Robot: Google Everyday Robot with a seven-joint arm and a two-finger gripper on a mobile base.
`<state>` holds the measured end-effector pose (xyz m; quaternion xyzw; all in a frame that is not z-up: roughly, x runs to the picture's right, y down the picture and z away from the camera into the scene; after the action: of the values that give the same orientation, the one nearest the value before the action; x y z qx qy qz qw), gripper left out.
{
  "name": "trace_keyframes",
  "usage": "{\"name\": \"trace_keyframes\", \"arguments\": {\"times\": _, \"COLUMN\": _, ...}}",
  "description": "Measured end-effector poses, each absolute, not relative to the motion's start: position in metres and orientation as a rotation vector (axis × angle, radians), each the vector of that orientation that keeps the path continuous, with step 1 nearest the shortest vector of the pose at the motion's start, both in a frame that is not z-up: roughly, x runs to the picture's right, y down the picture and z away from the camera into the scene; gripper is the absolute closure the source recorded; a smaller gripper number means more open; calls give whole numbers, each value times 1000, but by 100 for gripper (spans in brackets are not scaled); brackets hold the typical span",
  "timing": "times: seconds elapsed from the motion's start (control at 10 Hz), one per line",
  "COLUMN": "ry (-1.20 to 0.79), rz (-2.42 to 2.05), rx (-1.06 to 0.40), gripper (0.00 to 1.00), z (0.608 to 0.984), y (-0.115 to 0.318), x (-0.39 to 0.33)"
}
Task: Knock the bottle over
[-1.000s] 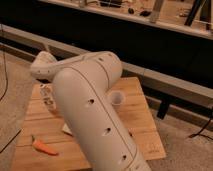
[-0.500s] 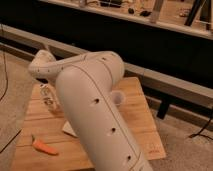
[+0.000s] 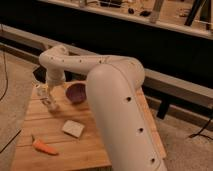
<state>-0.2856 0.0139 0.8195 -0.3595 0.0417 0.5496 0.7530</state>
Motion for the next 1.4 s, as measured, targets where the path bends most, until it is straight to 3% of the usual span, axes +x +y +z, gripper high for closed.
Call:
{"name": "trace_keyframes", "arguments": {"times": 0.5, "ry": -237, "rz": 1061, "rx": -1301, "gripper": 35, "z": 768, "y": 18, "x": -273}}
{"name": "trace_keyframes", "arguments": {"times": 0.7, "ry": -299, "rz": 988, "rx": -1406, "gripper": 35, "z": 768, "y": 20, "x": -243}}
{"name": "trace_keyframes", "arguments": {"times": 1.0, "ry": -182, "rz": 891, "rx": -1372, "gripper": 35, "z": 800, "y": 28, "x": -198}}
{"name": "trace_keyframes", "arguments": {"times": 1.4, "ry": 59, "rz": 875, "rx": -1083, "gripper": 35, "z": 830, "y": 0, "x": -208}}
